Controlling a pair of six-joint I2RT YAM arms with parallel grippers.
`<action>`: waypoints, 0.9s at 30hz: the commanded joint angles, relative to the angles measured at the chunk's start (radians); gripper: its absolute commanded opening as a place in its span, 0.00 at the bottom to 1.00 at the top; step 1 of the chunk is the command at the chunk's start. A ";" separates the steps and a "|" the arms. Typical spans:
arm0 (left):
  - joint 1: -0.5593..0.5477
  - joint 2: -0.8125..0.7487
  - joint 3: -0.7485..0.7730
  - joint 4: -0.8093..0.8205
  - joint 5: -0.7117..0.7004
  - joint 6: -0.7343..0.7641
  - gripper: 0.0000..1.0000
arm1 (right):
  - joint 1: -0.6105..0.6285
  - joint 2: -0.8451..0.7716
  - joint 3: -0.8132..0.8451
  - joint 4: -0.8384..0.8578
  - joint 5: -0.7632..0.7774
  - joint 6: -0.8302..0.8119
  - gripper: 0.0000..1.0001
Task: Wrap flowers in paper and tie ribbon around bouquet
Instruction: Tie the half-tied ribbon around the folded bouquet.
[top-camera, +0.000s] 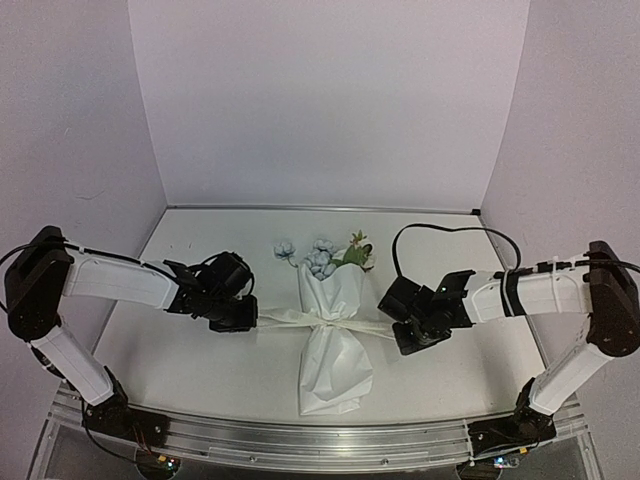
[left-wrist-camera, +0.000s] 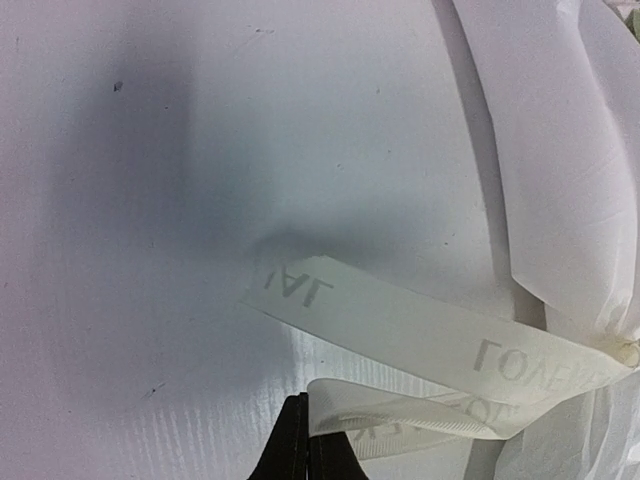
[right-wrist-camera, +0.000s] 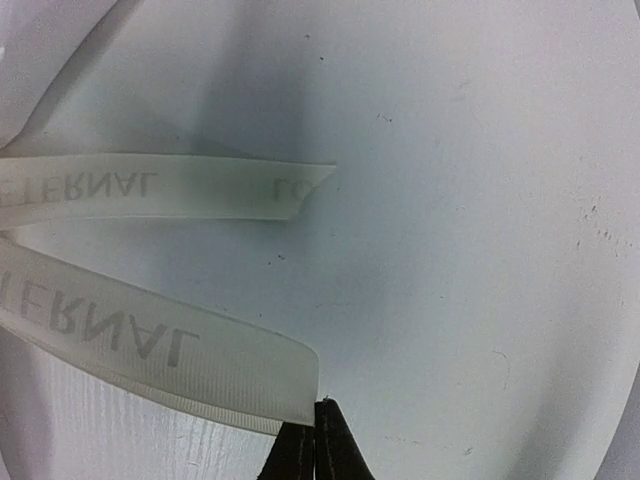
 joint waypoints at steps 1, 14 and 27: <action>0.052 -0.049 -0.054 -0.015 -0.017 0.010 0.00 | -0.016 -0.012 -0.003 -0.079 0.056 -0.006 0.00; 0.189 -0.076 -0.194 0.086 0.124 -0.046 0.00 | -0.065 -0.034 -0.098 -0.068 0.035 0.063 0.00; 0.198 -0.183 -0.152 0.126 0.213 -0.026 0.21 | -0.047 -0.114 -0.084 0.053 -0.173 0.027 0.17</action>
